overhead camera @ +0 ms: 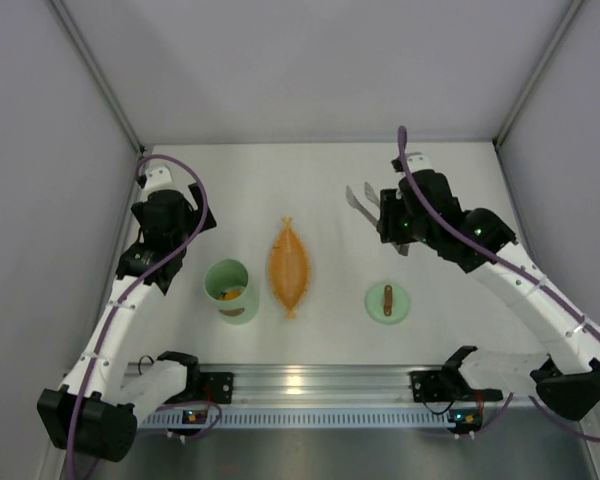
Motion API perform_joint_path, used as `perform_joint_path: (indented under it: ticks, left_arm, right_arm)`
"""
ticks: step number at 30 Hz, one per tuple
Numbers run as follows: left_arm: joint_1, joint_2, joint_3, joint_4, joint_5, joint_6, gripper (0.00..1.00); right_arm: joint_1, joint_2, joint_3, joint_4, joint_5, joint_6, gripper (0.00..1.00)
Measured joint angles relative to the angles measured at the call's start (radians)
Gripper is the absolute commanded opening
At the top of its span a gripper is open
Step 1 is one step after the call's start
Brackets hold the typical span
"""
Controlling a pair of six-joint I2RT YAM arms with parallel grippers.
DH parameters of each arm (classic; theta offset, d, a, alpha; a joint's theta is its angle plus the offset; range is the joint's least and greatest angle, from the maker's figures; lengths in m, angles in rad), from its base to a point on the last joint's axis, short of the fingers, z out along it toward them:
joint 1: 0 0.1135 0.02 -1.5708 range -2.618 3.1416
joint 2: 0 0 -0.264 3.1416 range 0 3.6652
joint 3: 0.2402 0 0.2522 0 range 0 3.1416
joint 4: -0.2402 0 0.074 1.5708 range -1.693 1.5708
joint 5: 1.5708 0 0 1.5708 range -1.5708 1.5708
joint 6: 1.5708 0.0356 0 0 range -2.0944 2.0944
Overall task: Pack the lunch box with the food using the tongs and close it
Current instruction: Place the clamp at the center of the board.
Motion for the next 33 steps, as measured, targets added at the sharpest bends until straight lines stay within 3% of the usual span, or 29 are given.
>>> perform_joint_path:
  ticks: [6, 10, 20, 33]
  left_arm:
    - [0.000, 0.000, 0.000, 0.000, 0.000, 0.000, 0.99]
    - [0.000, 0.000, 0.000, 0.000, 0.001, 0.000, 0.99]
    - [0.000, 0.000, 0.000, 0.000, 0.001, 0.000, 0.99]
    - [0.000, 0.000, 0.000, 0.000, 0.001, 0.000, 0.99]
  right_arm:
    - [-0.341, -0.010, -0.250, 0.159, -0.020, 0.009, 0.42]
    - [-0.445, 0.096, -0.314, 0.285, -0.026, 0.021, 0.42]
    - [-0.493, 0.424, -0.280, 0.478, -0.069, 0.042, 0.57]
    - [-0.517, 0.480, -0.248, 0.488, -0.095, 0.038, 0.69]
